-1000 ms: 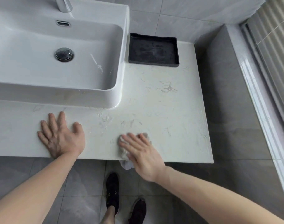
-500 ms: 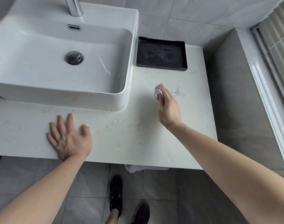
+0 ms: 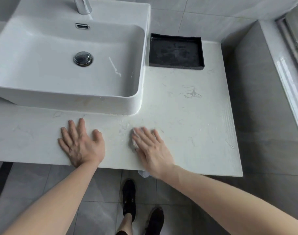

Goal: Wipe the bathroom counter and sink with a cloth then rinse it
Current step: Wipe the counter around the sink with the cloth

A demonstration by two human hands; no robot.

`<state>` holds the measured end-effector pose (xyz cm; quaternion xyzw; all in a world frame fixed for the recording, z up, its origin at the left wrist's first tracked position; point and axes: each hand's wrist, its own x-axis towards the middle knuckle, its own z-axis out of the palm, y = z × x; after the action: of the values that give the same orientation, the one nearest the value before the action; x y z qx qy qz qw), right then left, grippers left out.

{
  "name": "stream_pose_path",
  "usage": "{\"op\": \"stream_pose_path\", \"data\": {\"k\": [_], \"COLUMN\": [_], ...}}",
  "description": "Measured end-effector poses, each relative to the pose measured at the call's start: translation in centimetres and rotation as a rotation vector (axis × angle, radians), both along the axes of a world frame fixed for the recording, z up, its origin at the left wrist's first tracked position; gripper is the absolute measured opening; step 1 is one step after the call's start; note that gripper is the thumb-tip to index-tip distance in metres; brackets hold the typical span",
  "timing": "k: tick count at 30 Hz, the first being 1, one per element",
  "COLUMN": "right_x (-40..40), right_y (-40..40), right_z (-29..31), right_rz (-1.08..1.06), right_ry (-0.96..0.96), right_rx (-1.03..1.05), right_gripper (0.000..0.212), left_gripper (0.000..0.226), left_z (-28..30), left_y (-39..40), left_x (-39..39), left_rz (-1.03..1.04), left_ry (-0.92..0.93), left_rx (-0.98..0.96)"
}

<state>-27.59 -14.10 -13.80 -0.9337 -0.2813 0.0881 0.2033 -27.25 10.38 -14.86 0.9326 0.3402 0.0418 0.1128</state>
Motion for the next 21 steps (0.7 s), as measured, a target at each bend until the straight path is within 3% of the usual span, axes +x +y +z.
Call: {"op": "stream_pose_path", "data": {"k": [6, 9, 12, 18, 21], "right_x": [-8.8, -8.0, -3.3, 7.2, 5.4], "right_y": [-3.9, -5.6, -7.6, -9.4, -7.6], "right_z": [0.1, 1.5, 2.8, 2.3, 0.0], "right_rz": [0.069, -0.097, -0.335, -0.583, -0.477], "right_ry": [0.136, 0.217, 0.167, 0.105, 0.023], "right_rx": [0.118, 0.265, 0.352, 0.218, 0.009], "right_gripper": [0.057, 0.047, 0.043, 0.028, 0.047], "left_gripper": [0.066, 0.066, 0.066, 0.067, 0.067], "left_z": [0.0, 0.2, 0.2, 0.2, 0.2], "left_y": [0.0, 0.0, -0.1, -0.2, -0.2], "left_x": [0.0, 0.0, 0.1, 0.0, 0.0], "left_rz": [0.004, -0.003, 0.004, 0.005, 0.007], "left_ry": [0.011, 0.008, 0.002, -0.001, -0.009], "left_rx": [-0.006, -0.012, -0.019, -0.015, -0.019]}}
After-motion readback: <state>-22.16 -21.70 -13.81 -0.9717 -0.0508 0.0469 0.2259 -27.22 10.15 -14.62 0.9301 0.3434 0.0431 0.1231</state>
